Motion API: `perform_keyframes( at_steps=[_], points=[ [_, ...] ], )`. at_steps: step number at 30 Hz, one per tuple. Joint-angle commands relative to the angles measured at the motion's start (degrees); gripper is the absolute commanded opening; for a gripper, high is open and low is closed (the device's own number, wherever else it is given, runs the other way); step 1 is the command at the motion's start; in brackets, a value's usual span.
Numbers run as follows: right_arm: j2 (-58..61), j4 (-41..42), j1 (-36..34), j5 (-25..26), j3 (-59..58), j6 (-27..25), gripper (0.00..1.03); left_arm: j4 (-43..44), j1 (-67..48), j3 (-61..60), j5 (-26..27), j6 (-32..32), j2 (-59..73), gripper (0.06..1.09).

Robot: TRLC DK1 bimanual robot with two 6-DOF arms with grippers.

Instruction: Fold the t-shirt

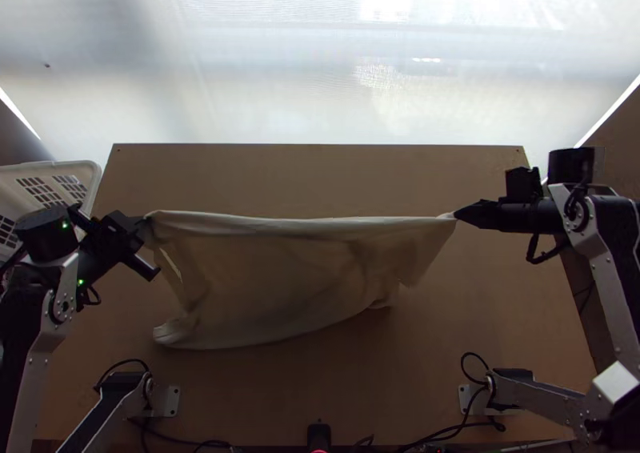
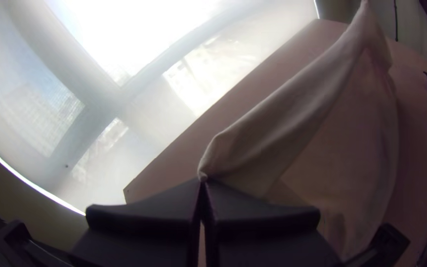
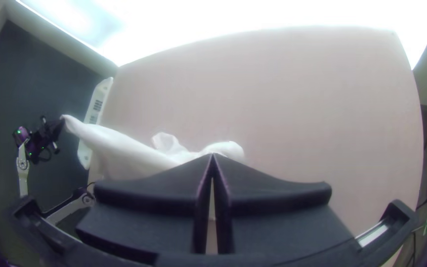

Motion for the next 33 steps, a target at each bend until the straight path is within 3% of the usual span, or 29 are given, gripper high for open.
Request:
perform_keyframes(
  at_steps=[1,9,17,22,24,25,26,27,28,29,33],
  points=[
    [12.47,10.48,2.64,4.78,1.08,0.90,0.03,12.76,5.35,2.07,1.10,-1.82,14.75,0.10],
    [25.65,13.73,4.57,7.68,12.42,2.57,0.03,21.29,4.04,10.51,-0.39,-9.20,28.81,0.10],
    [38.40,15.49,7.12,12.42,23.41,4.77,0.03,30.07,-1.06,11.39,-4.52,-10.35,36.81,0.10],
    [42.44,15.93,8.88,15.59,27.27,5.12,0.03,31.04,-0.80,12.00,-5.49,-12.54,39.45,0.10],
    [43.06,15.84,9.50,15.67,27.36,5.21,0.09,31.04,-0.80,11.83,-5.49,-13.69,39.45,0.12],
    [43.15,15.84,9.76,15.76,27.10,5.21,0.20,30.95,-0.89,11.47,-5.58,-14.21,39.36,0.21],
    [43.23,15.84,10.02,15.85,26.92,5.21,0.29,30.69,-0.97,11.03,-5.58,-14.39,39.36,0.45],
    [43.23,15.75,10.11,15.85,26.75,5.21,0.39,30.16,-1.06,10.60,-5.58,-14.48,39.27,0.75],
    [43.23,15.49,10.20,15.85,26.75,5.21,0.45,29.72,-1.33,10.07,-5.58,-14.48,39.27,0.93],
    [43.23,15.31,10.29,15.85,26.75,5.21,0.51,29.72,-1.41,9.28,-5.58,-14.48,39.18,1.02],
    [43.41,13.47,10.46,15.85,26.66,5.30,0.88,30.43,-1.41,8.13,-5.67,-15.18,38.92,1.04]
  ],
)
